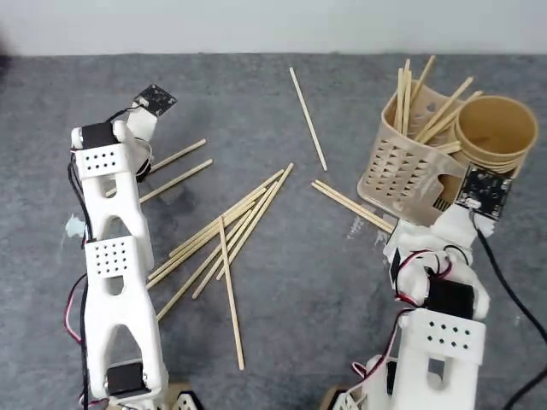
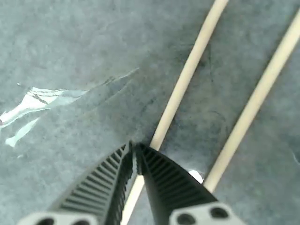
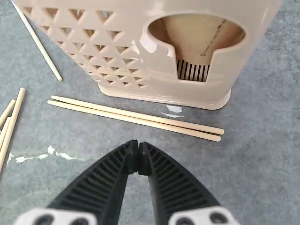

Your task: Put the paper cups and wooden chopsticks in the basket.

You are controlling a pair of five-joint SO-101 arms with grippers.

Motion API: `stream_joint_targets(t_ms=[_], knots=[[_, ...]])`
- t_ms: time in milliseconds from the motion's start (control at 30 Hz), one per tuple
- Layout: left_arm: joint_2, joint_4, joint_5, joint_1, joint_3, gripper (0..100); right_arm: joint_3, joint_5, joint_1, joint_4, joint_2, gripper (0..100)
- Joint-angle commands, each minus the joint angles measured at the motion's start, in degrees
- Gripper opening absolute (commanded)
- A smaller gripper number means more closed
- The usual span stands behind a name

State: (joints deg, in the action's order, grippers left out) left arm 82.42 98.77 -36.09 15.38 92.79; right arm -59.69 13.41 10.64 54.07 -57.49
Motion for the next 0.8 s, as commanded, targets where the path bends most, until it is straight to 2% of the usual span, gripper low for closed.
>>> stream_joint_targets(t_ms=[0,200,300,633,767], knots=[[-0.4,2.0,-0.5,-1.6,2.1,1,0.4,0.3,-0.6,-1.1,-0.7,0.9],[-1.1,2.0,-0.4,-2.8,-1.8,1,0.4,0.3,-0.6,-1.1,-0.7,0.9],[-5.0,2.0,-0.3,-3.3,-8.2,1,0.4,0.3,-0.6,-1.1,-0.7,0.9],[-32.0,1.8,-0.4,-8.9,-49.3,1,0.4,0.2,-0.6,-0.8,-1.0,0.9],[-38.9,1.7,-0.4,-12.2,-61.2,1,0.4,0.2,-0.6,-0.7,-1.0,0.9]])
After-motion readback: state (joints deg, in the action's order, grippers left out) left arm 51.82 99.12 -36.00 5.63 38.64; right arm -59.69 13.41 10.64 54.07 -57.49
